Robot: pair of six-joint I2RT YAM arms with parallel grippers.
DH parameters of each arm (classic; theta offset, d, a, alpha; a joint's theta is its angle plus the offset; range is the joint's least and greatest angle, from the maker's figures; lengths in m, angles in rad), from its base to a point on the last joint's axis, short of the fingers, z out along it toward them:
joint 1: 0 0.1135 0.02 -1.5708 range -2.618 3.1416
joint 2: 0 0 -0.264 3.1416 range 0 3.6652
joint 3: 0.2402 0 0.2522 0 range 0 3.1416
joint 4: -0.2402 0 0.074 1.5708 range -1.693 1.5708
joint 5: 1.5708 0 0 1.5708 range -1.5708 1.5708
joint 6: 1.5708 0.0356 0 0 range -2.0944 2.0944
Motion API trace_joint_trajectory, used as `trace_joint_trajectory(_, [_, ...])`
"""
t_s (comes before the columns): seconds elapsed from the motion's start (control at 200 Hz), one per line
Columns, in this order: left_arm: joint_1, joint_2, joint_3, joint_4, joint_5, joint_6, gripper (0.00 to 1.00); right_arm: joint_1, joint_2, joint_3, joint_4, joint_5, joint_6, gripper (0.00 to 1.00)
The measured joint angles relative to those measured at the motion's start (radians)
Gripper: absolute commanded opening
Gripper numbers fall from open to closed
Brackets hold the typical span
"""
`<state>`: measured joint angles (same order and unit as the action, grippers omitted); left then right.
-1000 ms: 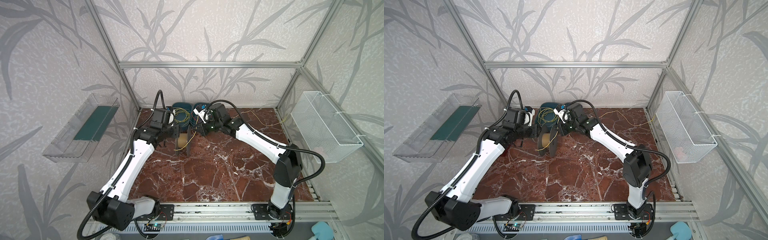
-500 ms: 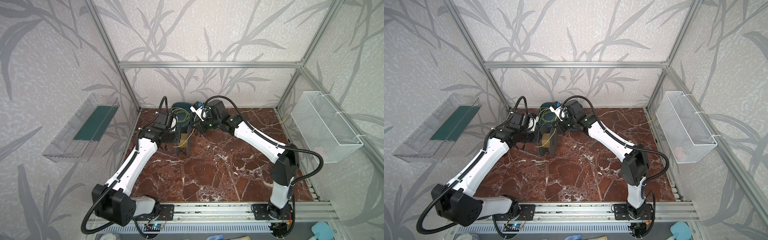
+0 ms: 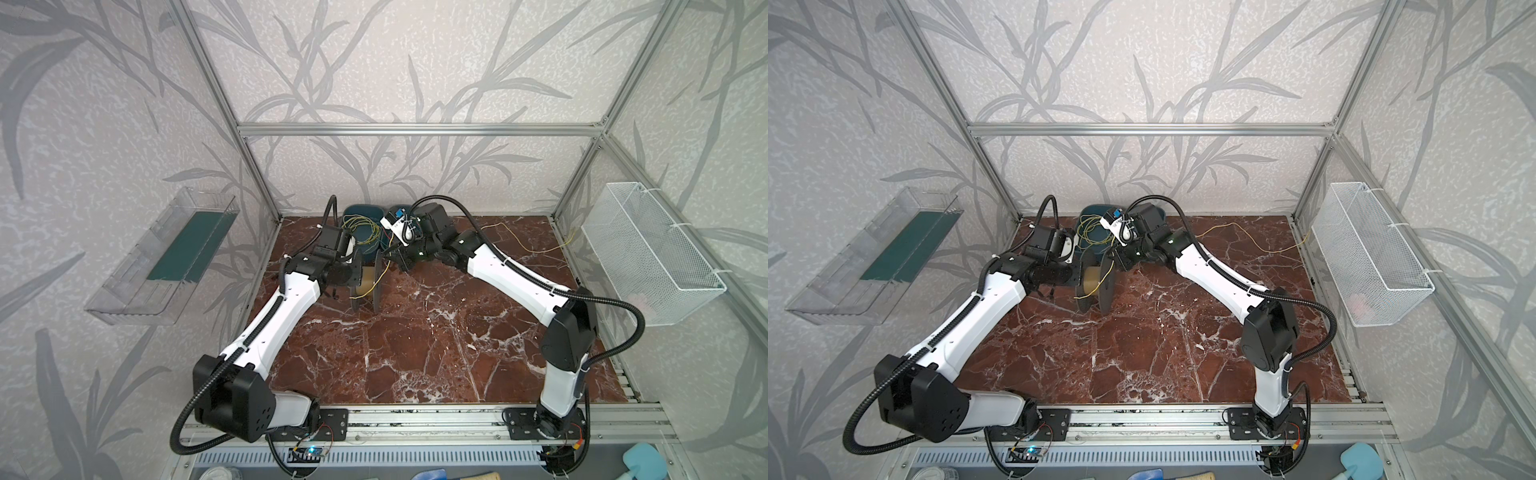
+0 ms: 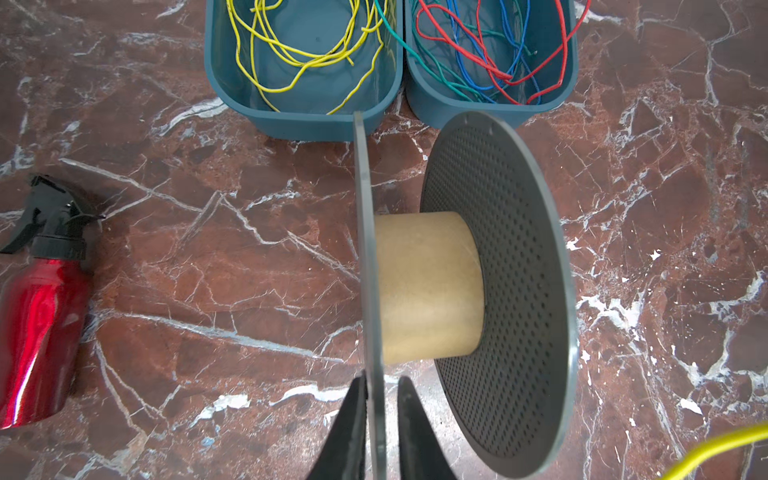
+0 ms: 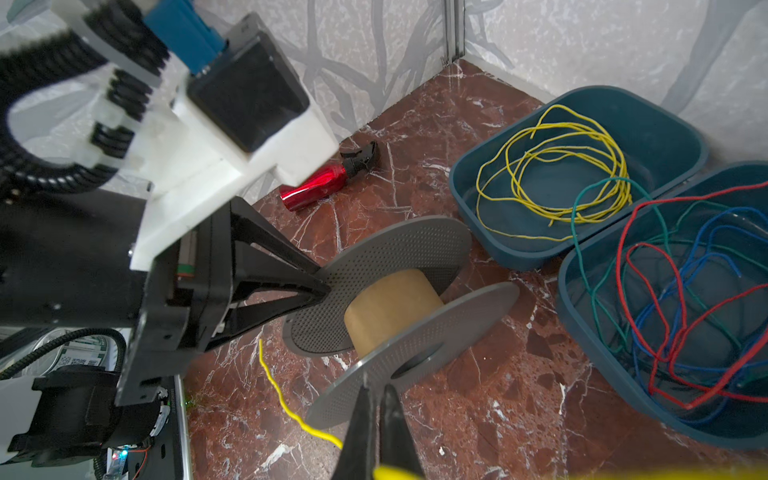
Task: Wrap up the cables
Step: 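Lower the spool near the tubs with the left gripper while the right gripper follows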
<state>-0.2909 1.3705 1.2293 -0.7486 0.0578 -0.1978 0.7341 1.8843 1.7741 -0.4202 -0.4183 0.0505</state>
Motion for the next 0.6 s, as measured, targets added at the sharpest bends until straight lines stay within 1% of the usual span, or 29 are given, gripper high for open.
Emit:
trace_joint_trajectory(0.1, [-0.004,0.022,-0.001,0.003,0.002,0.000,0.15,0.000,-0.003,-0.013,0.000,0.003,-0.001,0.00])
trace_joint_trajectory(0.275, [-0.016,0.045,-0.001,0.016,-0.007,0.005,0.00,0.000,-0.019,-0.030,-0.002,0.017,-0.008,0.00])
trace_joint_trajectory(0.495, [-0.061,0.056,0.009,0.019,-0.013,0.023,0.00,0.000,-0.061,-0.040,-0.004,0.034,-0.026,0.00])
trace_joint_trajectory(0.6, [-0.096,0.067,0.020,0.016,-0.036,0.031,0.00,0.000,-0.079,-0.044,-0.009,0.049,-0.040,0.00])
